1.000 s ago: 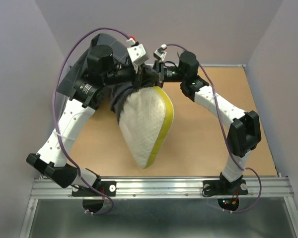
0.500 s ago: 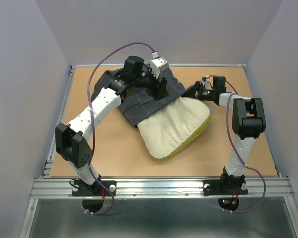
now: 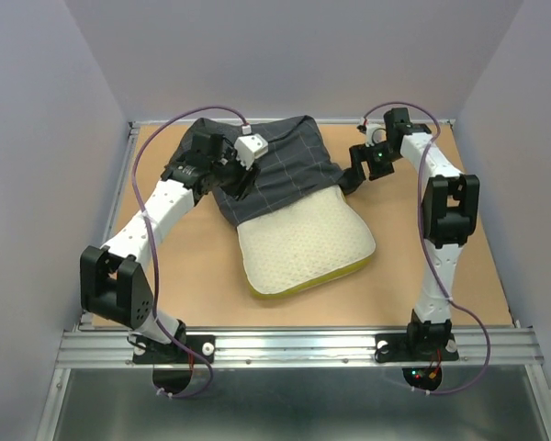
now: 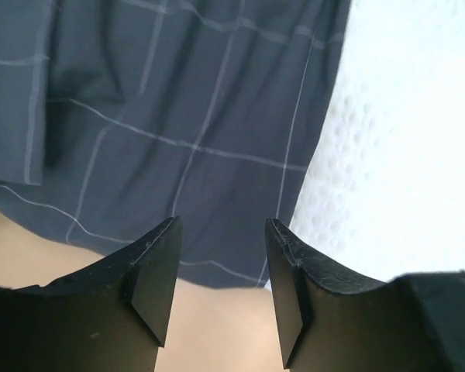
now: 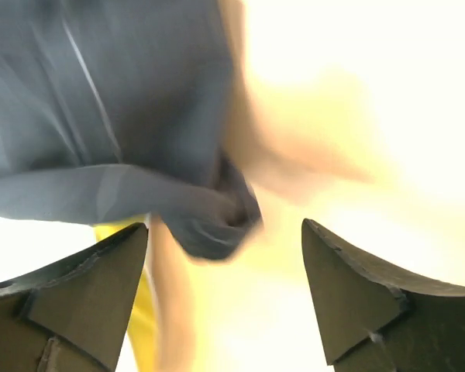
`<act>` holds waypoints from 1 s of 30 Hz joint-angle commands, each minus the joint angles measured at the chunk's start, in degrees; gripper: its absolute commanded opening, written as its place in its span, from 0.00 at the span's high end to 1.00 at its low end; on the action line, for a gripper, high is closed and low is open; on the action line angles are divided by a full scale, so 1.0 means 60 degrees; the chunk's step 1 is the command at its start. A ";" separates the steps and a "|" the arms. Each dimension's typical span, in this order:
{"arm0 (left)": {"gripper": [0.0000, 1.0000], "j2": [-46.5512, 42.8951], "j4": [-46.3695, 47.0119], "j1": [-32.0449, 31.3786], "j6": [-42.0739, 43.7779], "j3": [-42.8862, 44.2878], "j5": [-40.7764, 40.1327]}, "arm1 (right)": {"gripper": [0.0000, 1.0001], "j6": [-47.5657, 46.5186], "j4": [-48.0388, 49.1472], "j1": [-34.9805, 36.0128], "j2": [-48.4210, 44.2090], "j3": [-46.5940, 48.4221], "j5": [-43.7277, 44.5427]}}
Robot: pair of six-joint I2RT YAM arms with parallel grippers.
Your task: Put the pillow into the pillowcase
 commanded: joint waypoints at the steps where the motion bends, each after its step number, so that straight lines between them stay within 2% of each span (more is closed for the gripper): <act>1: 0.42 -0.0586 -0.1129 -0.0093 0.2660 -0.0786 -0.0421 | 0.11 -0.1981 -0.2056 -0.0357 -0.1055 -0.0795 0.1083; 2: 0.40 -0.0705 -0.1087 -0.0151 0.2880 -0.1020 -0.0421 | 0.00 -0.1909 -0.2070 -0.0372 -0.1784 -0.1219 0.0893; 5: 0.38 -0.0678 -0.0575 -0.0516 0.2839 -0.1914 -0.0802 | 0.00 -0.1776 -0.2318 -0.0373 -0.2434 -0.2218 0.0117; 8: 0.37 -0.0138 0.0023 -0.0839 0.2415 -0.2150 -0.1371 | 0.00 -0.2097 -0.3429 -0.0373 -0.2407 -0.2263 -0.0659; 10: 0.37 0.0273 0.0550 -0.1030 0.2210 -0.2311 -0.1708 | 0.00 -0.2537 -0.4248 -0.0285 -0.2261 -0.2394 -0.1816; 12: 0.41 0.0538 0.0861 -0.1205 0.1975 -0.2239 -0.1987 | 0.00 -0.2640 -0.4326 -0.0081 -0.2201 -0.2672 -0.2053; 14: 0.56 0.0890 0.0789 -0.1338 0.1653 -0.2034 -0.1857 | 0.01 -0.2538 -0.4006 0.0446 -0.2026 -0.3286 -0.1893; 15: 0.72 0.0949 0.0731 -0.1454 0.1594 -0.1845 -0.1769 | 0.03 -0.2262 -0.3424 0.0752 -0.1996 -0.3564 -0.1777; 16: 0.80 0.1007 0.0585 -0.1557 0.1579 -0.1741 -0.1594 | 0.05 -0.2100 -0.3099 0.0871 -0.1953 -0.3843 -0.1761; 17: 0.86 0.0979 0.0293 -0.1645 0.1593 -0.1668 -0.1158 | 0.10 -0.1866 -0.2748 0.0960 -0.1778 -0.4048 -0.1732; 18: 0.94 0.0935 0.0189 -0.1849 0.1535 -0.1609 -0.0834 | 0.23 -0.1458 -0.2266 0.1018 -0.1602 -0.4196 -0.1746; 19: 0.98 0.0862 0.0072 -0.1851 0.1535 -0.1580 -0.0570 | 0.30 -0.1251 -0.2130 0.1005 -0.1427 -0.4139 -0.1790; 20: 1.00 0.0716 -0.0205 -0.2025 0.1535 -0.1521 -0.0335 | 0.47 -0.0944 -0.2042 0.1004 -0.1091 -0.3863 -0.1877; 23: 1.00 0.0510 -0.0894 -0.2435 0.1520 -0.1317 0.0572 | 0.79 -0.0489 -0.1633 0.1004 -0.0912 -0.3509 -0.2229; 24: 1.00 0.0495 -0.1056 -0.2539 0.1535 -0.1098 0.0851 | 1.00 -0.0023 -0.1472 0.1004 -0.1014 -0.3451 -0.2331; 27: 1.00 0.0378 -0.2006 -0.3022 0.1986 -0.0426 0.2560 | 1.00 0.0899 -0.0595 0.0975 -0.1378 -0.3304 -0.2260; 30: 1.00 0.0495 -0.3077 -0.3418 0.2223 0.0264 0.3283 | 0.99 0.1940 -0.0079 0.0917 -0.1673 -0.3100 -0.2112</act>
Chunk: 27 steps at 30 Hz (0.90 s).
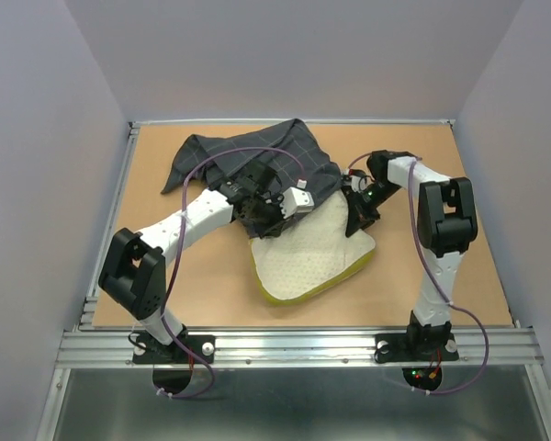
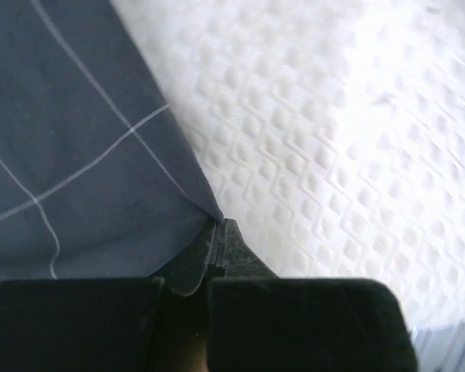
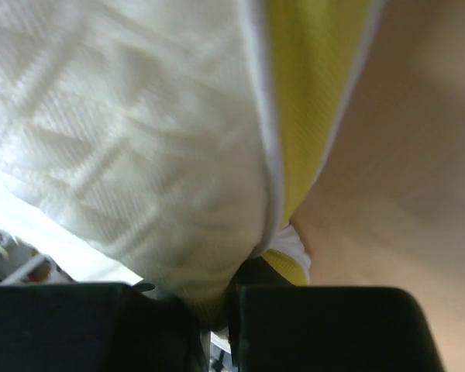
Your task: Put the pillow into the pillowcase
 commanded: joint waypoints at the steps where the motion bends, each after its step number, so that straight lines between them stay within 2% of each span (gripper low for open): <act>1: 1.00 -0.0387 -0.1588 -0.0675 0.0158 0.1053 0.2869 | 1.00 0.1980 0.2311 -0.0056 -0.0675 0.0955 -0.0232; 7: 1.00 -0.0195 -0.0143 -0.0017 -0.0939 0.0132 0.2316 | 0.99 0.3578 0.3586 -0.0203 -0.1189 0.1425 -0.0335; 8: 1.00 -0.0137 0.0411 -0.0016 -0.1101 0.0000 0.1821 | 0.96 0.3594 0.3572 -0.0218 -0.1102 0.1600 -0.0335; 10: 1.00 -0.0035 0.0738 -0.0002 -0.1424 -0.0205 0.1336 | 0.70 0.3362 0.3050 -0.0348 -0.0912 0.2244 -0.0248; 11: 0.93 0.0024 0.0855 0.0013 -0.1613 -0.0177 0.1188 | 0.36 0.3127 0.2755 -0.0437 -0.0853 0.2391 -0.0175; 12: 0.83 -0.0034 0.0828 0.0100 -0.1949 -0.0104 0.1157 | 0.23 0.2574 0.2418 -0.0553 -0.0866 0.2552 0.0000; 13: 0.66 -0.0484 0.0929 0.0420 -0.2184 0.0070 0.1404 | 0.16 0.2264 0.1791 -0.0787 -0.0896 0.2743 0.0437; 14: 0.58 -0.0880 0.1133 0.0641 -0.2433 0.0072 0.1334 | 0.00 0.1927 0.1568 -0.0905 -0.1070 0.2744 0.0673; 15: 0.41 -0.1290 0.1468 0.0846 -0.2754 0.0043 0.0927 | 0.00 0.1547 0.1246 -0.1196 -0.1188 0.2585 0.0907; 18: 0.25 -0.2493 0.1224 0.1737 -0.2438 0.0305 0.0061 | 0.00 0.0945 0.0558 -0.1375 -0.1641 0.2204 0.1143; 19: 0.25 -0.2597 0.0918 0.2002 -0.2131 0.0408 -0.0159 | 0.00 0.0841 0.0352 -0.1375 -0.1715 0.2028 0.1086; 22: 0.24 -0.2248 -0.0210 0.2984 -0.0450 0.0527 -0.2176 | 0.00 0.0723 -0.0294 -0.1375 -0.1760 0.0948 0.0165; 25: 0.22 -0.2086 0.0414 0.3832 0.0606 -0.0307 -0.3671 | 0.00 0.0810 -0.0266 -0.1375 -0.1600 0.0271 -0.0363; 27: 0.21 -0.1925 0.0621 0.4142 0.0860 -0.0498 -0.3823 | 0.00 0.0942 -0.0134 -0.1360 -0.1497 -0.0096 -0.0583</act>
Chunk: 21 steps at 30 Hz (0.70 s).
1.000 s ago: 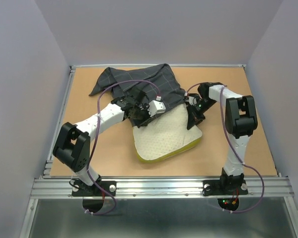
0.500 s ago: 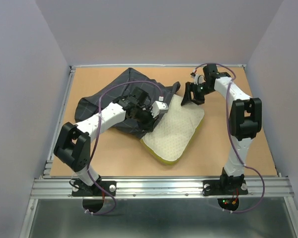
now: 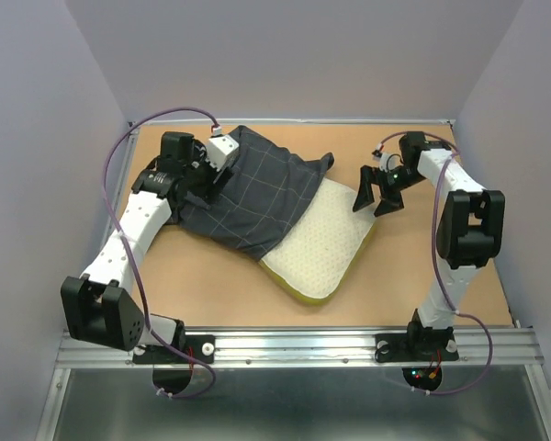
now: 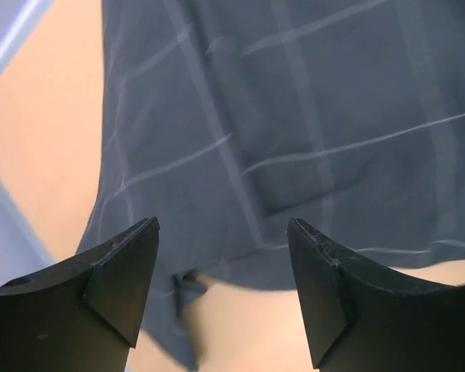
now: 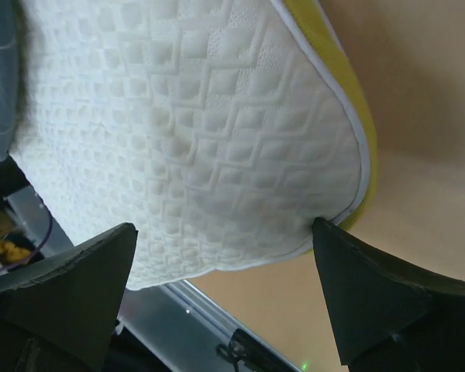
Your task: Put the pillow into the pillowcase
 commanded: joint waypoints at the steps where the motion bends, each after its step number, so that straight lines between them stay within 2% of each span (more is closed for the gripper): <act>1: 0.20 0.0807 0.0115 0.0537 0.1286 -0.0685 -0.1655 | 0.00 0.0060 -0.0335 0.0108 0.0248 -0.0720 -0.0999; 9: 0.18 0.2142 0.0454 0.0553 0.0745 0.0178 -0.1394 | 0.00 0.0633 0.0091 0.0166 0.1009 -0.1248 -0.2260; 10: 0.18 0.2201 0.0497 0.0553 0.0730 0.0194 -0.1291 | 0.03 0.0691 0.0207 0.0181 0.1054 -0.1350 -0.2319; 11: 0.18 0.2245 0.0570 0.0553 0.0730 0.0179 -0.1102 | 0.08 0.0735 0.0310 0.0166 0.1084 -0.1380 -0.2305; 12: 0.18 0.2332 0.0600 0.0538 0.0730 0.0165 -0.1056 | 0.30 0.0808 0.0398 0.0166 0.1099 -0.1394 -0.2247; 14: 0.30 0.2537 0.0659 0.0553 0.0730 0.0208 -0.1231 | 0.56 0.0941 0.0794 0.0166 0.1055 -0.1410 -0.1895; 15: 0.34 0.2582 0.0732 0.0596 0.0701 0.0266 -0.1391 | 0.75 0.1057 0.0867 0.0166 0.1040 -0.1380 -0.1764; 16: 0.43 0.2596 0.0776 0.0640 0.0701 0.0412 -0.1509 | 0.83 0.1072 0.0998 0.0166 0.1026 -0.1336 -0.1444; 17: 0.46 0.2582 0.0921 0.0684 0.0701 0.0486 -0.1728 | 0.98 0.1087 0.1029 0.0166 0.1025 -0.1206 -0.1281; 19: 0.57 0.2596 0.1214 0.0874 0.0759 0.0865 -0.2079 | 0.99 0.1087 0.1087 0.0166 0.1040 -0.1102 -0.0813; 21: 0.62 0.2727 0.1347 0.0991 0.1006 0.1188 -0.2111 | 0.99 0.1073 0.1131 0.0166 0.1011 -0.1000 -0.0592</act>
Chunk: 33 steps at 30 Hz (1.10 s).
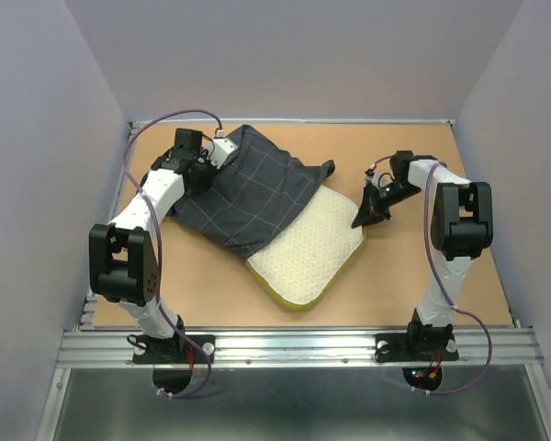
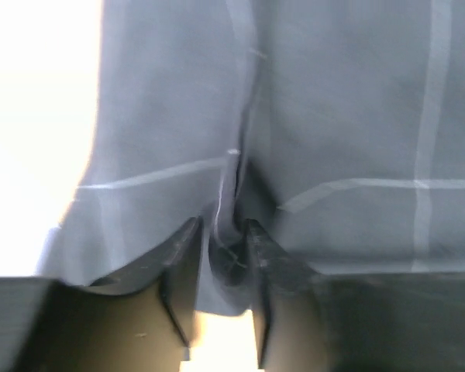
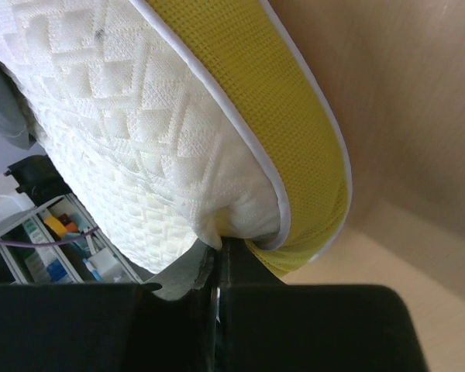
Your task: Put the pillow into the pillowcase
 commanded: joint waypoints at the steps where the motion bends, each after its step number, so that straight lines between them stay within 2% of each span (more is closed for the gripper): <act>1: 0.69 0.0040 0.0833 0.0329 0.0378 0.1166 -0.0863 | 0.99 0.0013 0.0720 0.0050 0.0027 0.0330 0.1055; 4: 0.81 0.0610 0.1594 0.0490 0.0701 0.1915 -0.1744 | 0.99 -0.0060 0.0706 0.0050 0.0027 0.0506 0.1217; 5: 0.87 0.1018 0.2321 0.0664 0.0745 0.2134 -0.2282 | 0.99 -0.0119 0.0705 0.0050 -0.0002 0.0521 0.1290; 6: 0.89 0.1268 0.2764 0.0782 0.0774 0.2339 -0.2650 | 0.99 -0.0235 0.0720 0.0050 -0.0031 0.0536 0.1334; 8: 0.57 0.2376 0.3642 0.1147 0.0790 0.3421 -0.3585 | 0.99 -0.0411 0.0720 0.0050 -0.0090 0.0565 0.1423; 9: 0.44 0.2776 0.3502 0.1222 0.0659 0.4034 -0.3708 | 1.00 -0.0470 0.0720 0.0050 -0.0133 0.0565 0.1408; 10: 0.31 0.3055 0.2485 0.1266 0.0164 0.5476 -0.2795 | 0.99 -0.0601 0.0706 0.0050 -0.0148 0.0594 0.1336; 11: 0.28 0.3305 0.1968 0.1296 -0.0102 0.6042 -0.1785 | 1.00 -0.0661 0.0734 0.0050 -0.0177 0.0609 0.1291; 12: 0.02 0.3249 0.1629 0.1238 -0.0250 0.6396 -0.0688 | 0.99 -0.0806 0.0749 0.0050 -0.0207 0.0623 0.1233; 13: 0.01 0.3089 0.1524 0.1136 -0.0382 0.6443 0.0484 | 0.99 -0.0837 0.0778 0.0050 -0.0222 0.0653 0.1247; 14: 0.01 0.2768 0.1653 0.1019 -0.1064 0.6327 0.2206 | 0.99 -0.0837 0.0793 0.0050 -0.0222 0.0682 0.1247; 16: 0.01 0.2721 0.1670 0.0318 -0.2046 0.6267 0.3841 | 1.00 -0.0852 0.0953 0.0050 -0.0222 0.0712 0.1072; 20: 0.01 0.3102 0.1712 -0.1483 -0.3193 0.6341 0.4245 | 0.99 -0.0457 0.1334 0.0035 -0.0309 0.0668 0.0764; 21: 0.01 0.3320 0.1858 -0.1777 -0.3891 0.6268 0.4260 | 0.91 -0.0340 0.1422 0.0050 -0.0382 0.0624 0.0749; 22: 0.01 0.3467 0.2005 -0.2346 -0.4174 0.6180 0.4217 | 0.76 -0.0064 0.1583 0.0050 -0.0499 0.0522 0.0720; 23: 0.01 0.3816 0.2282 -0.2569 -0.4496 0.6194 0.4144 | 0.52 0.0026 0.1657 0.0050 -0.0761 0.0449 0.0720; 24: 0.01 0.4008 0.2401 -0.2745 -0.4775 0.6223 0.4070 | 0.14 0.0317 0.1716 0.0021 -0.0952 0.0361 0.0720; 25: 0.01 0.4213 0.2532 -0.2935 -0.5169 0.6426 0.3968 | 0.00 0.0581 0.1818 0.0006 -0.1114 0.0171 0.0720; 28: 0.01 0.5266 0.2636 -0.3434 -0.5698 0.7099 0.3646 | 0.00 0.1036 0.1921 -0.0009 -0.1583 -0.0253 0.0996; 33: 0.01 0.6279 0.2856 -0.3903 -0.6037 0.7819 0.3280 | 0.00 0.1623 0.2330 -0.0009 -0.1496 -0.1177 0.1116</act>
